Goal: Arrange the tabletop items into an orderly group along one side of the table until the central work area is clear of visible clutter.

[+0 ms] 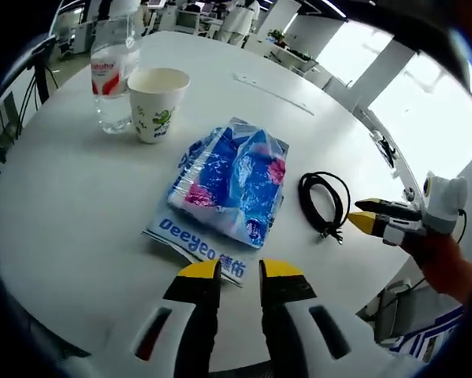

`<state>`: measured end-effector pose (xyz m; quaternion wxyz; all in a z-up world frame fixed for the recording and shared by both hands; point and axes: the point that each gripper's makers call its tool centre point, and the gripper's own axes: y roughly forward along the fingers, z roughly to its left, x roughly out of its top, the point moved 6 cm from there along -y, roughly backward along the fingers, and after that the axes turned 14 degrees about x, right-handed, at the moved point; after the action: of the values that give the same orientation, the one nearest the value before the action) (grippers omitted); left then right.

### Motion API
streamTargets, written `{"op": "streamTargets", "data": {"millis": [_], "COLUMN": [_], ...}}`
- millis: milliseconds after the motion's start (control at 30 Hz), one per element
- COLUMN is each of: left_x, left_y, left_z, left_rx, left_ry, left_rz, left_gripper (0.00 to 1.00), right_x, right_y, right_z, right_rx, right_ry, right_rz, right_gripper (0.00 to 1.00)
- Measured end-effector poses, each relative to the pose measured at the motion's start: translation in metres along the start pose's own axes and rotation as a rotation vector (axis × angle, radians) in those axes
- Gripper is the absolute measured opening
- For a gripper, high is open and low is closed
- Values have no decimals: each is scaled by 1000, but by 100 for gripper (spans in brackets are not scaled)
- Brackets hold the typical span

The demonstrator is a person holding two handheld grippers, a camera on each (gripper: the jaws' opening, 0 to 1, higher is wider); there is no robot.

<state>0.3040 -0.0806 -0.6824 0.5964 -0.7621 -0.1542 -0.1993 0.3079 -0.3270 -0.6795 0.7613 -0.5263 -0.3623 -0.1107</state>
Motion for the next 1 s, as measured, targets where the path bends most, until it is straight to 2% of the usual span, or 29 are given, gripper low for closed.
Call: {"op": "streamTargets", "data": {"millis": [167, 300, 533, 733, 900, 1000], "left_x": [4, 5, 3, 13, 21, 22], "left_y": [0, 2, 5, 10, 14, 18], "left_z": [1, 1, -2, -5, -8, -8], "left_rx": [0, -10, -27, -29, -20, 5], "left_ry": [-30, -90, -175, -229, -239, -229], "left_rz": [-24, -34, -17, -29, -23, -7], "left_gripper": [19, 19, 21, 21, 22, 22], "right_x": [1, -1, -9, -15, -19, -20], "right_y": [1, 1, 0, -1, -6, -8], "right_z": [14, 24, 39, 51, 58, 60], "right_rx": [31, 47, 67, 82, 91, 91], "right_ry": [-6, -15, -21, -19, -10, -6], "right_rz": [-15, -19, -14, -13, -21, -24], "right_gripper": [30, 31, 31, 31, 30, 30]}}
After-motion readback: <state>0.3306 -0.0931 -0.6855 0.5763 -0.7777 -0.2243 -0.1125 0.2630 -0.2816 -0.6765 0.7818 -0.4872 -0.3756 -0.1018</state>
